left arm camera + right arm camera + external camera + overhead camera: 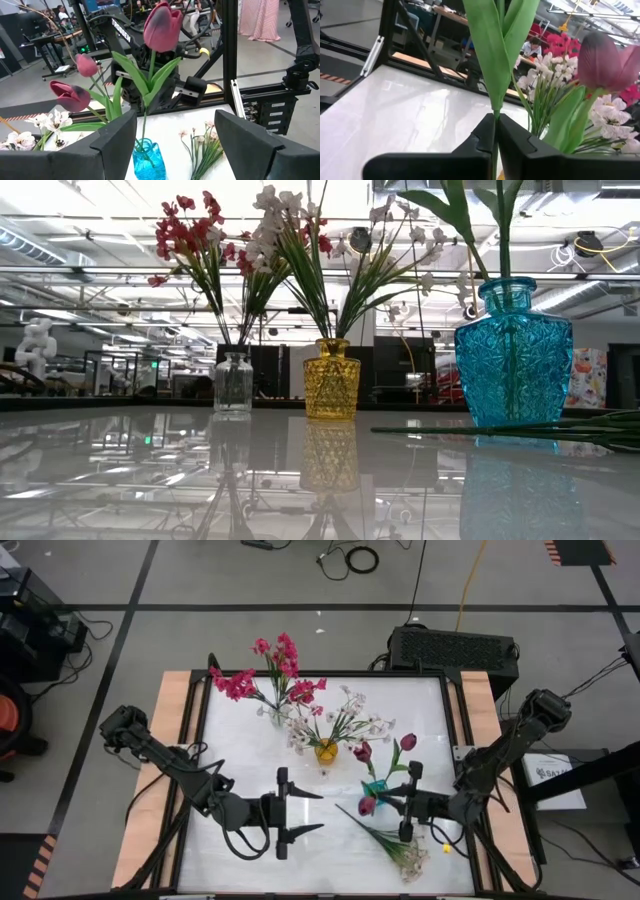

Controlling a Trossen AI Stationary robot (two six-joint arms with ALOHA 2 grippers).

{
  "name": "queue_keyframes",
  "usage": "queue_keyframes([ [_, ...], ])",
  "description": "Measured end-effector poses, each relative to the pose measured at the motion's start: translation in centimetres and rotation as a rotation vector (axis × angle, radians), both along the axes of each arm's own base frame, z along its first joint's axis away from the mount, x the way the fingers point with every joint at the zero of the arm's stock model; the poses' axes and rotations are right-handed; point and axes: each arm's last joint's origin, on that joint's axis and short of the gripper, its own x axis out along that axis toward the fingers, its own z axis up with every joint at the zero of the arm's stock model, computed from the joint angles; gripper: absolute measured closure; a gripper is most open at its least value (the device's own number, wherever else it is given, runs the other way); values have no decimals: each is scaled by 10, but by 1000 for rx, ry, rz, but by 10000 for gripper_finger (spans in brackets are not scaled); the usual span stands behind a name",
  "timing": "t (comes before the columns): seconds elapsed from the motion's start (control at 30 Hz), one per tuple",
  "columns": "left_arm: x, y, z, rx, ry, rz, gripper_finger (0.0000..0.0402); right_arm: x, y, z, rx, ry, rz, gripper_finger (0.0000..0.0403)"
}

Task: Sort flowers into vase by color
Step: Put the red flower into the blue vase, then put the white flowers into the yellow vase

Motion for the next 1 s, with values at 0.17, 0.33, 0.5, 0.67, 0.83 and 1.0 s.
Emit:
queue_keyframes([
  [0.17, 0, 0, 0, 0, 0, 0, 127, 2, -4, -2, 10, 15, -23, 379],
  [0.33, 0, 0, 0, 1, 0, 0, 127, 2, -4, -5, 11, 33, -27, 364],
  [0.5, 0, 0, 0, 2, 3, 0, 127, 0, -2, -4, 9, 33, -15, 340],
  [0.67, 0, 1, -1, 9, 13, 1, 127, -8, 2, -1, 9, 30, 11, 314],
  [0.83, 2, 4, -3, 15, 23, 12, 127, -20, 5, 8, 44, -6, -1, 290],
  [1.0, 2, 4, -3, 13, 26, 13, 127, -37, 9, 17, 96, -47, -16, 270],
])
